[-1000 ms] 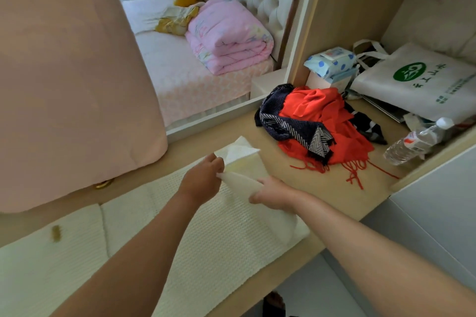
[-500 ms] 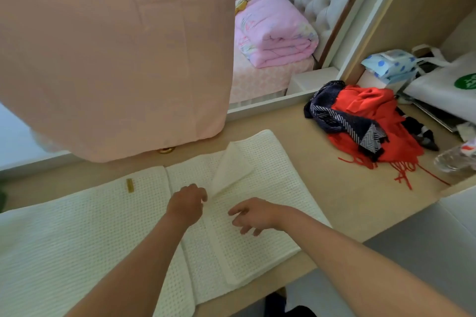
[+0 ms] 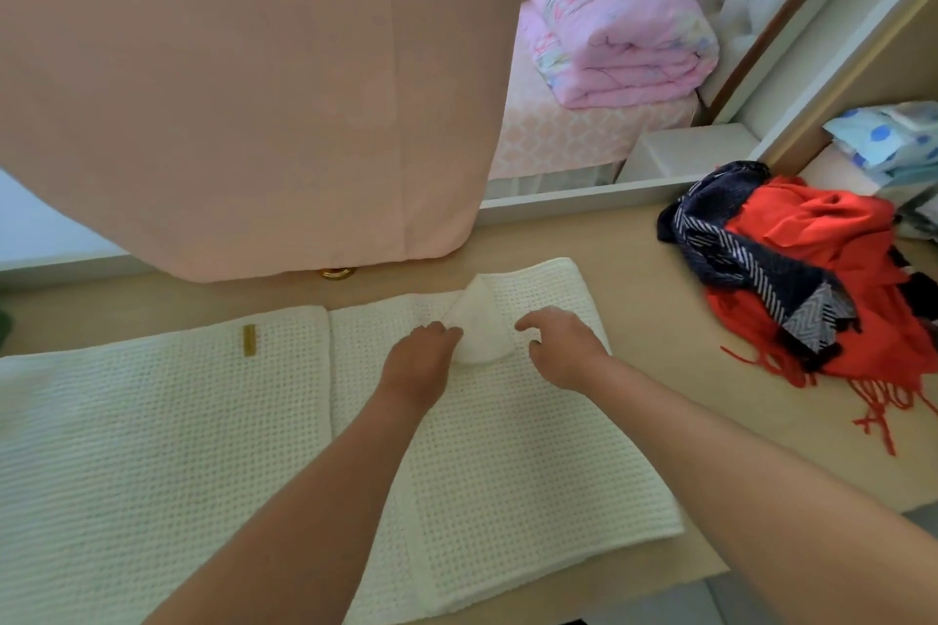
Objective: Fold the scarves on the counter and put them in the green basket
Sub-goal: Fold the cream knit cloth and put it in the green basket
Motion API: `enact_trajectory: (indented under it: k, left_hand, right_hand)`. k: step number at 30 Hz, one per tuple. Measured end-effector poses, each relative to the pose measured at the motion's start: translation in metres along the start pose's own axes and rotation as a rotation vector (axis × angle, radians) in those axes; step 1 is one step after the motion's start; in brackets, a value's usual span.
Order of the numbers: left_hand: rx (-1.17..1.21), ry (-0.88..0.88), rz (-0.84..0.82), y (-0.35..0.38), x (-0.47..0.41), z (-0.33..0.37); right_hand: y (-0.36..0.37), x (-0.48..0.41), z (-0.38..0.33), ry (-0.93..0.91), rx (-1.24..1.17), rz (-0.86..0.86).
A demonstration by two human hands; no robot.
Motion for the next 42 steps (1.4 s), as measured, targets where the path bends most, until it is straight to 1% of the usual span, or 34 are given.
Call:
enact_trajectory:
  k: [1, 3, 5, 8, 10, 11, 13, 15, 18, 20, 21, 22, 23, 25, 26, 27, 29, 30, 31, 34, 38, 40, 42]
  left_hand:
    - [0.08, -0.011, 0.033, -0.006, -0.001, -0.006]
    - [0.3, -0.115, 0.143, -0.027, 0.001, -0.027]
    - [0.491, -0.281, 0.219, -0.046, 0.005, -0.056]
    - [0.66, -0.582, 0.206, -0.048, 0.011, -0.106]
    - [0.678, -0.744, 0.149, -0.035, 0.013, -0.137]
    - [0.649, -0.79, 0.118, -0.028, 0.014, -0.148]
    - [0.569, -0.805, 0.079, -0.017, 0.017, -0.161]
    - [0.502, -0.748, 0.083, -0.013, 0.02, -0.163]
    - [0.427, -0.634, 0.164, -0.021, 0.027, -0.158]
    - [0.268, -0.478, 0.237, -0.036, 0.035, -0.141]
    - [0.215, -0.379, 0.246, -0.039, 0.041, -0.129]
    - [0.21, -0.284, 0.215, -0.039, 0.048, -0.116]
    - [0.225, -0.19, 0.151, -0.036, 0.056, -0.103]
    - [0.215, 0.02, -0.007, -0.024, 0.078, -0.075]
    - [0.184, 0.112, -0.095, -0.016, 0.091, -0.062]
    - [0.133, 0.192, -0.184, -0.005, 0.104, -0.052]
    - [-0.03, 0.296, -0.343, 0.022, 0.127, -0.044]
    - [-0.112, 0.317, -0.387, 0.033, 0.136, -0.046]
    - [-0.165, 0.33, -0.393, 0.04, 0.141, -0.048]
    - [-0.151, 0.368, -0.264, 0.036, 0.146, -0.046]
    - [0.041, 0.359, -0.108, 0.014, 0.156, -0.046]
    - [0.231, 0.252, -0.05, -0.004, 0.158, -0.06]
    - [0.368, 0.182, 0.037, -0.023, 0.161, -0.08]
  right_hand:
    - [0.0, -0.005, -0.001, -0.031, 0.052, -0.011]
    - [0.002, -0.015, -0.006, -0.088, 0.124, -0.011]
    - [0.004, -0.022, -0.018, -0.14, 0.154, -0.003]
    - [0.02, -0.033, -0.042, -0.237, 0.188, -0.077]
    - [0.038, -0.038, -0.051, -0.25, 0.236, -0.161]
    - [0.047, -0.04, -0.052, -0.237, 0.261, -0.201]
    - [0.063, -0.04, -0.048, -0.191, 0.31, -0.267]
    - [0.07, -0.038, -0.044, -0.161, 0.359, -0.279]
    - [0.069, -0.031, -0.047, -0.183, 0.384, -0.23]
    - [0.068, -0.022, -0.055, -0.216, 0.37, -0.181]
    - [0.068, -0.016, -0.06, -0.234, 0.344, -0.146]
    - [0.067, -0.008, -0.067, -0.257, 0.314, -0.104]
    - [0.067, 0.001, -0.076, -0.295, 0.286, -0.052]
    - [0.064, 0.022, -0.097, -0.392, 0.257, 0.075]
    - [0.066, 0.034, -0.106, -0.428, 0.227, 0.101]
    - [0.073, 0.044, -0.112, -0.431, 0.17, 0.065]
    - [0.098, 0.063, -0.116, -0.371, 0.066, -0.093]
    - [0.112, 0.072, -0.116, -0.34, 0.052, -0.172]
    - [0.121, 0.079, -0.116, -0.327, 0.063, -0.211]
    - [0.133, 0.097, -0.121, -0.302, 0.05, -0.2]
    - [0.142, 0.122, -0.122, -0.245, 0.056, -0.255]
    - [0.144, 0.131, -0.119, -0.221, 0.114, -0.268]
    - [0.135, 0.135, -0.114, -0.194, 0.177, -0.178]
Point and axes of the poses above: each hand's wrist, its own x-axis away from the middle knuckle, its own y-axis out of the palm, z = x × y, the point moved 10 cm from there along -x, towards the middle knuckle, and after that the axes turned 13 degrees about -y, right-handed, at the moved point
